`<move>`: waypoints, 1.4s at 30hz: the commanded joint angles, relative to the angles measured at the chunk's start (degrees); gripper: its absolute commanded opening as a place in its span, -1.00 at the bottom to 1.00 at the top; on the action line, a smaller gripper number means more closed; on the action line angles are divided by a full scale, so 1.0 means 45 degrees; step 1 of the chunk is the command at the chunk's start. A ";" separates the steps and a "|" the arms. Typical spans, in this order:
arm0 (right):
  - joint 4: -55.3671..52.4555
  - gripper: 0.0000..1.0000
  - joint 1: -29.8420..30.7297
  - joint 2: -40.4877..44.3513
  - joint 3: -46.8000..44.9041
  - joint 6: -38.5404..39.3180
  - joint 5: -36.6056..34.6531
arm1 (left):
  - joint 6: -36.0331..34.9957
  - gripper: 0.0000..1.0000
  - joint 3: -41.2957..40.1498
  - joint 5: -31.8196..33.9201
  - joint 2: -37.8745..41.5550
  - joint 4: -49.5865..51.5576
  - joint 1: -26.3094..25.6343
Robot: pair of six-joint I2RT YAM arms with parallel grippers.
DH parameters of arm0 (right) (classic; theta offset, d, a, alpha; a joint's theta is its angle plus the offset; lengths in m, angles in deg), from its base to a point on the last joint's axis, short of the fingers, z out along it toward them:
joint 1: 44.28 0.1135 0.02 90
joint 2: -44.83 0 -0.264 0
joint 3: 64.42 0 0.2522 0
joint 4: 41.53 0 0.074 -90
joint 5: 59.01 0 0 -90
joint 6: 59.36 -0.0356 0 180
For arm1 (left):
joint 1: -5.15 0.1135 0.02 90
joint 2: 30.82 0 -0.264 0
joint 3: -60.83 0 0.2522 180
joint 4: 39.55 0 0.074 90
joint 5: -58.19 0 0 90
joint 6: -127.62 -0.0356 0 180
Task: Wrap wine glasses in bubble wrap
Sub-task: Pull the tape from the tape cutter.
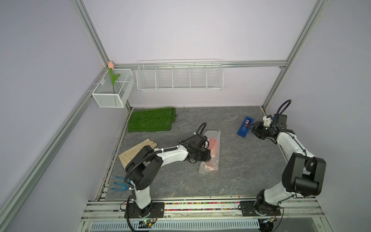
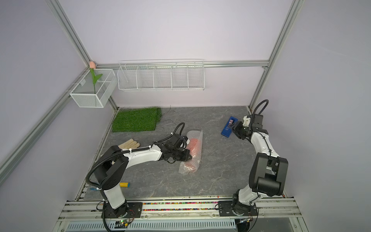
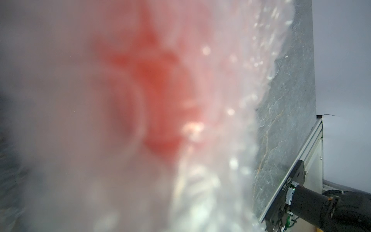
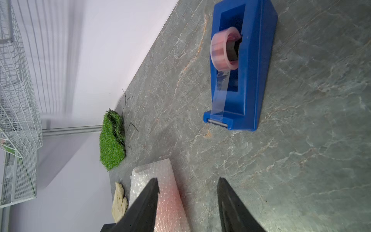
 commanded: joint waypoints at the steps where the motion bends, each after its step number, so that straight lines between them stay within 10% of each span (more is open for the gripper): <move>1: -0.0176 0.04 -0.0038 -0.0775 0.0825 0.0254 -0.0152 | -0.0259 -0.86 -0.0328 0.0641 0.0136 0.0919 0.0159; 42: 0.0299 -0.40 0.0124 -0.5362 0.3405 -0.0267 0.0691 | -0.0280 -0.86 -0.0408 0.0164 -0.0083 0.0685 0.0227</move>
